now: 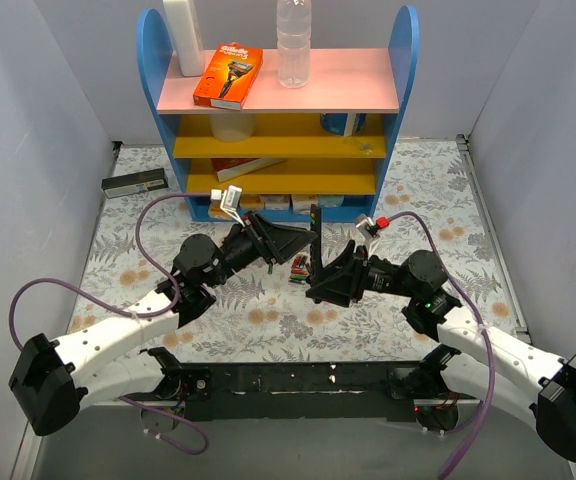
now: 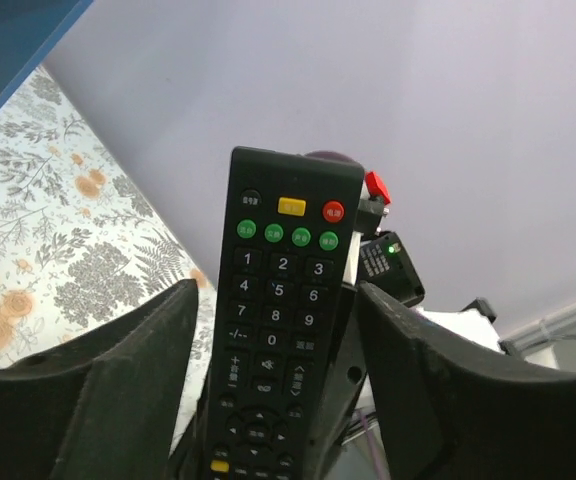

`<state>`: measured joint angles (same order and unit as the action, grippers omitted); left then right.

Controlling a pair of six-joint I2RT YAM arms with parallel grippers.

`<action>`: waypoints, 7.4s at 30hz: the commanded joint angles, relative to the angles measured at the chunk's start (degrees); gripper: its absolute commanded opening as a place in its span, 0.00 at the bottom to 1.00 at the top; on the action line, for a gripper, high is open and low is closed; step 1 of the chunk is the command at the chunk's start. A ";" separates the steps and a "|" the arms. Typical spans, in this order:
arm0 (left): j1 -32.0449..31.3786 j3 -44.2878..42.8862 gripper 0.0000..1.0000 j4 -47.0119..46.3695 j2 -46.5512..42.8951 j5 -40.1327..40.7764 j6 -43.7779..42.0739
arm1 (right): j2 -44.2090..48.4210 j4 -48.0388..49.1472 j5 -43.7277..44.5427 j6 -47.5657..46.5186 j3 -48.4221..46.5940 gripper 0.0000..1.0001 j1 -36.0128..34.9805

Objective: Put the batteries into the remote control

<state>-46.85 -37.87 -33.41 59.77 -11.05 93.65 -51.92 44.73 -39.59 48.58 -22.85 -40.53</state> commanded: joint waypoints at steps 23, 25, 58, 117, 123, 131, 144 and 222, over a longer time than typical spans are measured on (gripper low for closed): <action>-8.17 -20.14 0.80 42.46 10.28 30.21 -10.51 | -2.57 -49.47 37.66 -30.12 -19.77 0.01 -12.02; -8.17 -19.44 0.77 42.11 10.98 29.51 -9.19 | -3.01 -49.39 38.36 -30.38 -19.86 0.01 -12.20; 9.76 18.07 0.00 38.41 -24.77 22.13 -7.16 | -17.76 -56.33 37.40 -42.68 -28.82 0.68 -12.29; 11.69 16.16 0.00 34.20 -21.72 8.33 -9.44 | -28.77 -49.20 6.20 -67.43 -33.05 0.76 -17.03; 13.01 12.30 0.00 31.92 -17.59 2.18 -15.68 | -25.08 -51.41 8.21 -70.38 -31.47 0.81 -17.47; 13.10 8.08 0.00 29.63 -13.46 -4.68 -20.96 | -19.54 -47.72 11.64 -73.62 -27.16 0.89 -19.06; 13.10 4.56 0.00 27.61 -8.88 -8.99 -21.93 | -19.44 -47.45 13.05 -75.47 -27.51 0.87 -19.41; 13.71 0.51 0.00 29.45 -1.50 -9.17 -15.16 | -20.68 -41.66 17.35 -75.03 -22.24 0.77 -20.29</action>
<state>-33.17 -34.28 -0.71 58.59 -17.28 77.14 -72.51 -1.23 -22.68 -28.08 -46.74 -60.77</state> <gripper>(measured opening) 0.165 0.763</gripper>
